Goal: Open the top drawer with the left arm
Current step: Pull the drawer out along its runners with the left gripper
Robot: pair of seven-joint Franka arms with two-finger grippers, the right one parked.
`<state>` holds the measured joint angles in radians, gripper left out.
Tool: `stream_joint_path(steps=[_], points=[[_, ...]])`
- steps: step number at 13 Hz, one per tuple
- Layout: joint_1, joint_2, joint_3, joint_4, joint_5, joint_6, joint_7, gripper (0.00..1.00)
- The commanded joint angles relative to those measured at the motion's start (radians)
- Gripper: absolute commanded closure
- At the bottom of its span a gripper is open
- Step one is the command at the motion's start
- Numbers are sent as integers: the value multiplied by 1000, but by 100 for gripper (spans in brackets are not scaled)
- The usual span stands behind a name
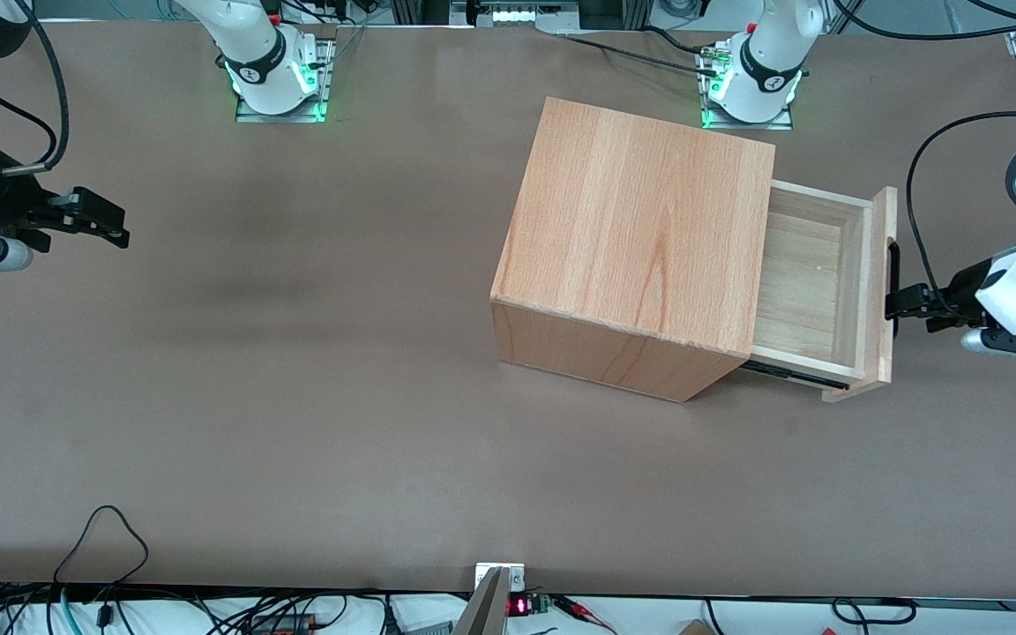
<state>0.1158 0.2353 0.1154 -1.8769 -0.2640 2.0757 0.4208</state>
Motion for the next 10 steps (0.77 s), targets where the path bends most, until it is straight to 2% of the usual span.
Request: stream_joint_path(steps=[1, 10], points=[[21, 64, 23, 25, 40, 35, 73, 0], [42, 79, 56, 79, 38, 35, 62, 0]])
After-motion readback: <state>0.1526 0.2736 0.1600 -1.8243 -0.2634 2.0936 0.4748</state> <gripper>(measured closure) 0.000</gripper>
